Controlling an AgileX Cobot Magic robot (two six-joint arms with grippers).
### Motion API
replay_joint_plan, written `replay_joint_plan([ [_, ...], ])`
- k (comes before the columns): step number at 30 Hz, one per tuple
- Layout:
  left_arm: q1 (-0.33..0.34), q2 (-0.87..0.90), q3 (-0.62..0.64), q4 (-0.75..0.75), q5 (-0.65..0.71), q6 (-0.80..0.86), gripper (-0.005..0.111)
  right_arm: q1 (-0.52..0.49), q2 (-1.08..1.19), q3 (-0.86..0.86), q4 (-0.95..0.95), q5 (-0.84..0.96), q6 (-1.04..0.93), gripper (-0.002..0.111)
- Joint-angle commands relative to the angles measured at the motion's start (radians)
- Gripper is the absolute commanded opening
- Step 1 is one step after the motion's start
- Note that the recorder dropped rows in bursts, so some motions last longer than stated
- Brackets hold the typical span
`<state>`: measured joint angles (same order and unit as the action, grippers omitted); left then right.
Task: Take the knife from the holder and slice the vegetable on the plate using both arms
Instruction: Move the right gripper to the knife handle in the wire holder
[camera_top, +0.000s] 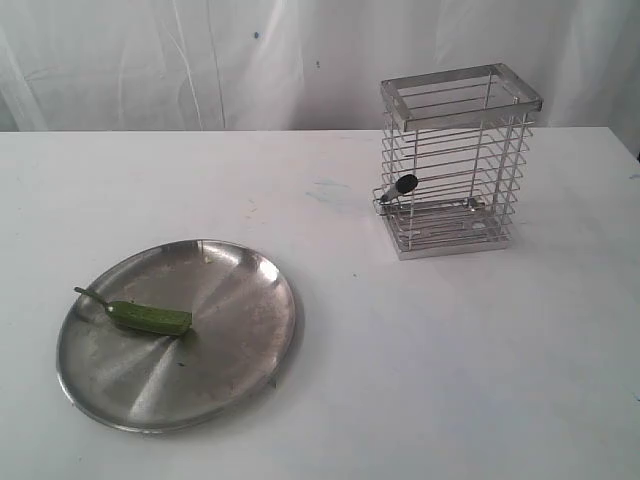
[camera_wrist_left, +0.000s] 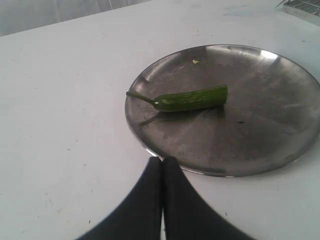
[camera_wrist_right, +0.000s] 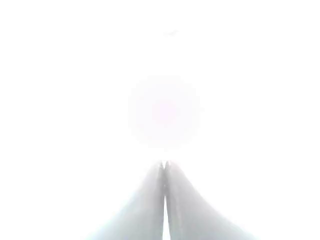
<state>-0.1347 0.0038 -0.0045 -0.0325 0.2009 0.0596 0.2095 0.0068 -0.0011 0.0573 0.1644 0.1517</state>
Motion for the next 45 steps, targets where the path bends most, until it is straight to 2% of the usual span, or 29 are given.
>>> replay_joint_plan([
  [1, -0.006, -0.004, 0.004, 0.001, 0.001, 0.0, 0.0, 0.001, -0.007, 0.001, -0.008, -0.016, 0.002, 0.0],
  [5, -0.006, -0.004, 0.004, 0.001, 0.001, 0.0, 0.0, 0.001, -0.007, 0.001, 0.005, -0.109, 0.042, 0.0],
  [11, -0.006, -0.004, 0.004, 0.001, 0.001, 0.0, 0.0, 0.001, -0.007, 0.001, 0.04, -0.296, 0.234, 0.0],
  [14, -0.006, -0.004, 0.004, 0.001, 0.001, 0.0, 0.0, 0.001, -0.007, 0.001, 0.057, -0.344, 0.39, 0.0],
  [17, -0.006, -0.004, 0.004, 0.001, 0.001, 0.0, 0.0, 0.007, -0.007, 0.001, 0.032, -0.309, 0.555, 0.0],
  [19, -0.006, -0.004, 0.004, 0.001, 0.001, 0.0, 0.0, 0.034, -0.007, -0.044, -0.046, -0.197, 0.596, 0.0],
  [25, -0.006, -0.004, 0.004, 0.001, 0.001, 0.0, 0.0, 0.164, 0.082, -0.293, -0.057, 0.006, 0.441, 0.0],
  [30, -0.006, -0.004, 0.004, 0.001, 0.001, 0.0, 0.0, 0.238, 0.346, -0.551, -0.057, 0.3, 0.134, 0.0],
  [35, -0.006, -0.004, 0.004, 0.001, 0.001, 0.0, 0.0, 0.24, 0.661, -0.765, -0.057, 0.569, -0.052, 0.0],
  [42, -0.006, -0.004, 0.004, 0.001, 0.001, 0.0, 0.0, 0.24, 0.939, -0.87, -0.039, 0.554, -0.05, 0.001],
  [45, -0.006, -0.004, 0.004, 0.001, 0.001, 0.0, 0.0, 0.24, 1.007, -0.872, 0.028, 0.481, -0.05, 0.008],
])
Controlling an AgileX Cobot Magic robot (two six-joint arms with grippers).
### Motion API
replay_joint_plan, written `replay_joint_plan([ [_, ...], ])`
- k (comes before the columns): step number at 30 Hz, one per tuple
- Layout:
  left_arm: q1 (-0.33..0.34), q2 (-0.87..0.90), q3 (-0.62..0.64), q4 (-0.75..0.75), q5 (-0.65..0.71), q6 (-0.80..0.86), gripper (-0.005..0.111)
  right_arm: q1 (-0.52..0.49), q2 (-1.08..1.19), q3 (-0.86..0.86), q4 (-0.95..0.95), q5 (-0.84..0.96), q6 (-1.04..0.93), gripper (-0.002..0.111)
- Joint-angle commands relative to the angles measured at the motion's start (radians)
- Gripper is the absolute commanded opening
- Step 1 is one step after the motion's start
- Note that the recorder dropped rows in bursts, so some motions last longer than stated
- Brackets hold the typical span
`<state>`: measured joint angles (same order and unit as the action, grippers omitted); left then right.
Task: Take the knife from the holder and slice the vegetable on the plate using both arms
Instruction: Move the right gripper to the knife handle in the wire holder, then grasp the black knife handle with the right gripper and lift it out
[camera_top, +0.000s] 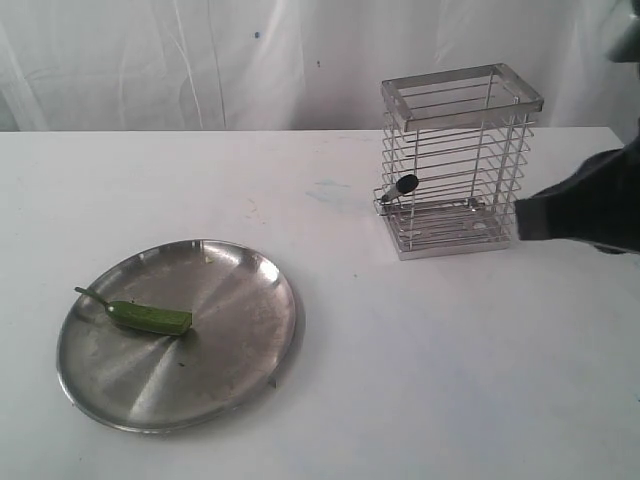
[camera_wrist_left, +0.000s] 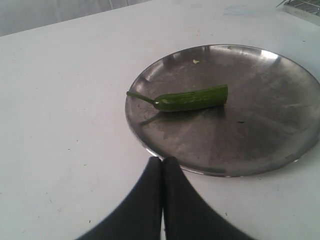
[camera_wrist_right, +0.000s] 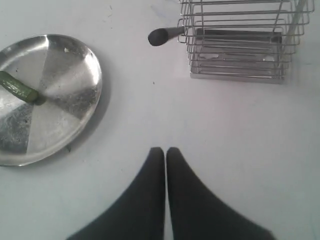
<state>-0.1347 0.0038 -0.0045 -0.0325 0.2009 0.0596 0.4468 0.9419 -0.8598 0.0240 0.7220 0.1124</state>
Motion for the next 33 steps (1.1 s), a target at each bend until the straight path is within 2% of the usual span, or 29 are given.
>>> replay_joint_plan([
  [1, -0.006, -0.004, 0.004, 0.001, 0.001, 0.0, 0.0, 0.0, 0.09, -0.013, 0.091, -0.112, 0.002, 0.012],
  [3, -0.006, -0.004, 0.004, 0.001, 0.001, 0.0, 0.0, -0.008, 0.123, -0.013, 0.175, -0.192, 0.007, 0.022],
  [6, -0.006, -0.004, 0.004, 0.001, 0.001, 0.0, 0.0, -0.044, 0.19, -0.013, 0.307, -0.294, 0.007, 0.044],
  [8, -0.006, -0.004, 0.004, 0.001, 0.001, 0.0, 0.0, -0.074, 0.253, -0.018, 0.46, -0.333, 0.007, 0.057],
  [10, -0.006, -0.004, 0.004, 0.001, 0.001, 0.0, 0.0, -0.09, 0.319, -0.028, 0.566, -0.338, 0.007, 0.062],
  [13, -0.006, -0.004, 0.004, 0.001, 0.001, 0.0, 0.0, -0.09, 0.432, -0.028, 0.706, -0.448, 0.005, 0.062],
  [16, -0.006, -0.004, 0.004, 0.001, 0.001, 0.0, 0.0, -0.09, 0.497, -0.034, 0.75, -0.526, 0.007, 0.062],
  [21, -0.006, -0.004, 0.004, 0.001, 0.001, 0.0, 0.0, -0.09, 0.647, -0.158, 0.746, -0.53, 0.007, 0.062],
  [25, -0.006, -0.004, 0.004, 0.001, 0.001, 0.0, 0.0, -0.09, 0.726, -0.187, 0.746, -0.515, 0.007, 0.061],
  [29, -0.006, -0.004, 0.004, 0.001, 0.001, 0.0, 0.0, -0.09, 0.749, -0.187, 0.746, -0.549, 0.007, 0.051],
  [33, -0.006, -0.004, 0.004, 0.001, 0.001, 0.0, 0.0, -0.09, 0.761, -0.188, 0.742, -0.577, -0.017, 0.027],
])
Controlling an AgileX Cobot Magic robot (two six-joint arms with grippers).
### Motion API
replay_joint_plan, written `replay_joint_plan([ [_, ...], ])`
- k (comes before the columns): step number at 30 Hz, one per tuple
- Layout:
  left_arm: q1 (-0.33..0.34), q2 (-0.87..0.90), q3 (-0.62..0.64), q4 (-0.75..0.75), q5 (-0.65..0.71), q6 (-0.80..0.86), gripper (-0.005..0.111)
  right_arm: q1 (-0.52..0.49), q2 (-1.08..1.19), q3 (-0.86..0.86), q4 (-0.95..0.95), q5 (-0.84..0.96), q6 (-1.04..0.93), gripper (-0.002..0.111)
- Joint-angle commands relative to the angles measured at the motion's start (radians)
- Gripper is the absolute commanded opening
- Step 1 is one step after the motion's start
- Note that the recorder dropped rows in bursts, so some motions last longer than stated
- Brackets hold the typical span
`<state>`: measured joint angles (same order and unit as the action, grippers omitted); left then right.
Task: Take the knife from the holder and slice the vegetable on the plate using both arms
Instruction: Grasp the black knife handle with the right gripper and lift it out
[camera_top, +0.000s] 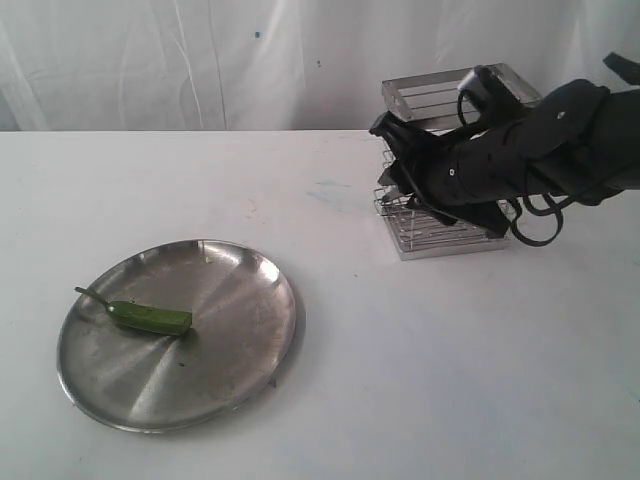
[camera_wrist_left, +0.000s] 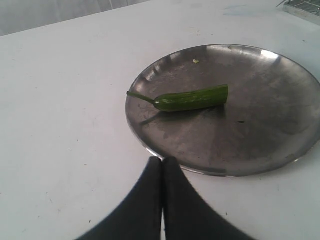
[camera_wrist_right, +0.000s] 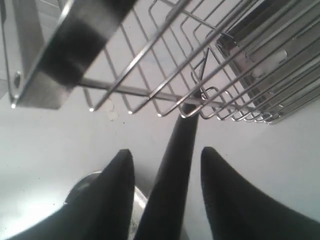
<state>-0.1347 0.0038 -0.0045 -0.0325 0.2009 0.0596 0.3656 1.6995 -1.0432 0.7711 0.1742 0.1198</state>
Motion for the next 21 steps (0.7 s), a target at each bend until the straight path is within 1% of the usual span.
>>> replay_joint_plan([
  [1, -0.006, -0.004, 0.004, 0.001, 0.001, 0.0, 0.0, -0.008, 0.003, -0.004, -0.005, -0.03, -0.037, 0.024],
  [2, -0.006, -0.004, 0.004, 0.001, 0.001, 0.0, 0.0, -0.008, 0.003, -0.004, -0.005, -0.016, -0.06, 0.018],
  [4, -0.006, -0.004, 0.004, 0.001, 0.001, 0.0, 0.0, -0.008, 0.003, -0.004, -0.005, -0.004, -0.083, 0.013],
  [10, -0.006, -0.004, 0.004, 0.001, 0.001, 0.0, 0.0, -0.008, 0.003, -0.036, -0.035, 0.034, -0.213, 0.013],
  [15, -0.006, -0.004, 0.004, 0.001, 0.001, 0.0, 0.0, -0.015, 0.003, -0.107, -0.145, 0.134, -0.256, 0.013],
  [21, -0.006, -0.004, 0.004, 0.001, 0.001, 0.0, 0.0, -0.024, 0.003, -0.194, -0.33, 0.266, -0.254, 0.013],
])
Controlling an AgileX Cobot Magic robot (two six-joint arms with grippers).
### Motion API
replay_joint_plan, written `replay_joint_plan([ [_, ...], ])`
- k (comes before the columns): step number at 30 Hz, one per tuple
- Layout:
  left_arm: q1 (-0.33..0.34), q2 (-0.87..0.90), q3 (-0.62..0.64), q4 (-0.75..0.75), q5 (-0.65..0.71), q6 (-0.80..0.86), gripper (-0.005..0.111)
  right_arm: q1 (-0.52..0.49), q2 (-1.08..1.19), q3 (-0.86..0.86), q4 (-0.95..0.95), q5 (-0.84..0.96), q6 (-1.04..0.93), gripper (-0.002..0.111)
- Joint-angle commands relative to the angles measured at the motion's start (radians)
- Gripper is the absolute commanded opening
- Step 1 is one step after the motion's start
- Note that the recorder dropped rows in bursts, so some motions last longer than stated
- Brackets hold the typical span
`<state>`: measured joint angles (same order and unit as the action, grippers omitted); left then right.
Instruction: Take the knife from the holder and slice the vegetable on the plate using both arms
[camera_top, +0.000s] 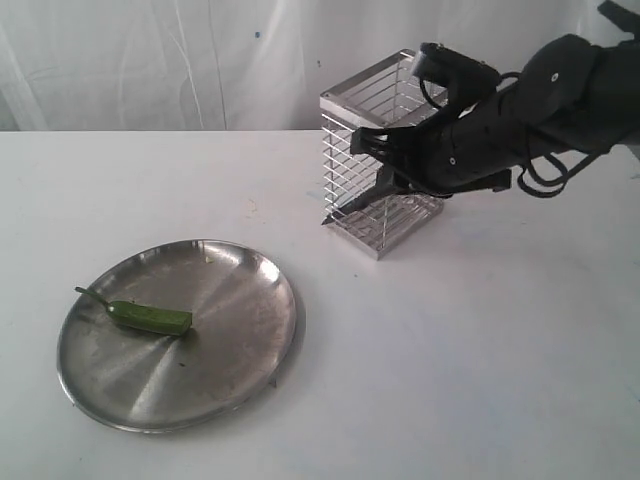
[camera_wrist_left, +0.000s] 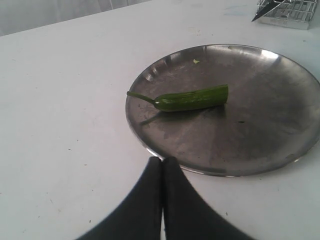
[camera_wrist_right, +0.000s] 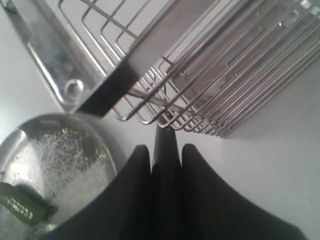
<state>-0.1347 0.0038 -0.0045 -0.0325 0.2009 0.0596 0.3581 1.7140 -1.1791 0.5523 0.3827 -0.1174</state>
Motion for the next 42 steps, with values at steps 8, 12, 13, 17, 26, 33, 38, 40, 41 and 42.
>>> replay_joint_plan([
  [8, -0.006, -0.004, 0.004, 0.001, 0.001, 0.0, 0.0, -0.018, -0.026, -0.143, -0.243, 0.178, -0.017, 0.009],
  [12, -0.006, -0.004, 0.004, 0.001, 0.001, 0.0, 0.0, -0.018, -0.076, -0.145, -0.281, 0.208, -0.021, 0.001],
  [13, -0.006, -0.004, 0.004, 0.001, 0.001, 0.0, 0.0, -0.018, -0.091, -0.145, -0.289, 0.218, -0.021, 0.0],
  [17, -0.006, -0.004, 0.004, 0.001, 0.001, 0.0, 0.0, -0.018, -0.155, -0.145, -0.3, 0.272, -0.048, 0.0],
  [26, -0.006, -0.004, 0.004, 0.001, 0.003, 0.002, 0.0, -0.018, -0.301, -0.133, -0.353, 0.422, -0.066, 0.0],
  [33, -0.006, -0.004, 0.004, 0.001, 0.003, 0.002, 0.0, 0.004, -0.462, 0.011, -0.351, 0.447, -0.066, 0.0],
  [38, -0.006, -0.004, 0.004, 0.001, 0.003, 0.002, 0.0, 0.123, -0.645, 0.201, -0.326, 0.345, -0.113, 0.0],
  [40, -0.006, -0.004, 0.004, 0.001, 0.003, 0.002, 0.0, 0.202, -0.725, 0.285, -0.301, 0.236, -0.135, 0.0],
  [41, -0.006, -0.004, 0.004, 0.001, 0.003, 0.002, 0.0, 0.234, -0.754, 0.317, -0.291, 0.183, -0.135, 0.0],
  [42, -0.006, -0.004, 0.004, 0.001, 0.003, 0.002, 0.0, 0.272, -0.786, 0.356, -0.284, 0.118, -0.135, 0.0],
])
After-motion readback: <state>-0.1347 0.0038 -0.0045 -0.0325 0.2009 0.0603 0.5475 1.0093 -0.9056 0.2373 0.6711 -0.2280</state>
